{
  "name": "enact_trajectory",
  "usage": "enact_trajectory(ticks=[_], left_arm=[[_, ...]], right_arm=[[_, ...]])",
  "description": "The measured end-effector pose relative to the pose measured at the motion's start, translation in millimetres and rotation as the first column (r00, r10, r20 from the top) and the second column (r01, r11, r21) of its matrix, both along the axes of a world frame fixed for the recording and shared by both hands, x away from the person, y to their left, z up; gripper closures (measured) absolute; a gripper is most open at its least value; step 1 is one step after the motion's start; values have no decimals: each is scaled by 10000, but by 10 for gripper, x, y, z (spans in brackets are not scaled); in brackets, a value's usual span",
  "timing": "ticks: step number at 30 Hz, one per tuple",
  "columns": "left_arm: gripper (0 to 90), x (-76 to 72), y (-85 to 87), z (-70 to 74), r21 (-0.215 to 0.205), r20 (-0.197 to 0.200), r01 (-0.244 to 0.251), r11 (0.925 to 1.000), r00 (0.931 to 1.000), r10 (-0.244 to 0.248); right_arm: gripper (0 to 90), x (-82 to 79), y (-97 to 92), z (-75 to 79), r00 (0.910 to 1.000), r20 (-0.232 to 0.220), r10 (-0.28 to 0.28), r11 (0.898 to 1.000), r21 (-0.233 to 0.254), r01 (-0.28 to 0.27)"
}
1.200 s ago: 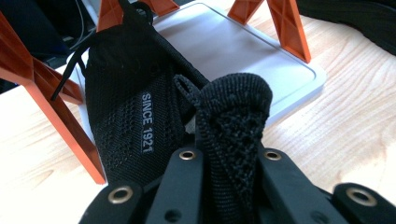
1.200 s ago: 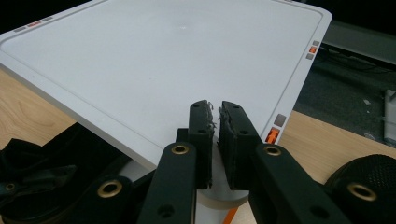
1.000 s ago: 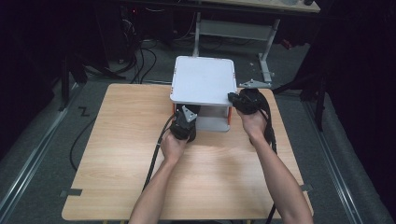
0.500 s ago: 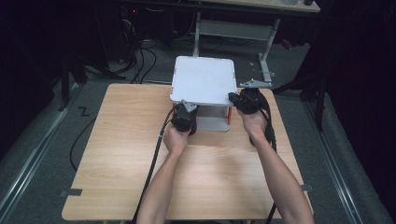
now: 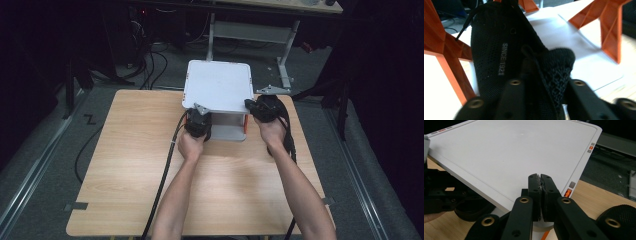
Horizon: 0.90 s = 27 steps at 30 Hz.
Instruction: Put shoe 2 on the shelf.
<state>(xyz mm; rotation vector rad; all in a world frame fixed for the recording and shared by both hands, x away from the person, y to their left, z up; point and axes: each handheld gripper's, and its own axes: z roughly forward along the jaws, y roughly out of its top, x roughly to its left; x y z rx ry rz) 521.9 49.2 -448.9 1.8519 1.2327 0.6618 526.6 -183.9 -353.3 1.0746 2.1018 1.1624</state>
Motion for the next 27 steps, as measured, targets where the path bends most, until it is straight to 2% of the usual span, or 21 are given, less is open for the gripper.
enact_trajectory(ticks=[2, 3, 7, 10, 13, 17, 21, 22, 25, 27], left_arm=[[590, -25, 6, 39, 35, 1, -103, 9999, 9999, 103], [590, -38, 13, 57, 45, -29, -112, 9999, 9999, 112], [483, -121, 102, 117, -277, 81, -149, 9995, 9999, 151], [446, -196, 199, 150, -623, 123, -36, 9981, 9999, 43], [430, -303, 306, 185, -415, 351, 83, 9991, 9994, -68], [413, -462, 497, 203, -577, 487, 100, 9983, 9988, -72], [400, -643, 706, 161, -646, 334, 14, 9979, 9994, 7], [397, -699, 757, 144, -514, 312, -26, 9987, 9995, 42], [389, -882, 921, 49, -346, 246, -273, 9990, 9993, 282], [389, -1005, 1030, -53, -427, 173, -529, 9977, 9984, 537]], right_arm=[[873, -1, 1, -1, 10000, 6, -5, 10000, 10, 5], [873, -2, 1, -2, 10000, 11, -10, 10000, 16, 10], [873, -7, 3, -5, 10000, 26, -36, 10000, 33, 36], [873, -12, 0, -12, 10000, 81, -32, 10000, 44, 32], [871, -17, -3, -22, 9999, 142, -49, 9999, 115, 48], [838, -18, 4, -23, 9998, 199, -51, 9999, 88, 49], [785, -9, -14, -24, 9997, 168, -170, 9997, 203, 167], [760, -8, -21, -25, 9996, 201, -177, 9997, 191, 173], [704, -10, -42, -23, 9996, 155, -238, 9994, 257, 234], [682, -19, -40, -29, 9993, 324, -210, 9997, 157, 205]])
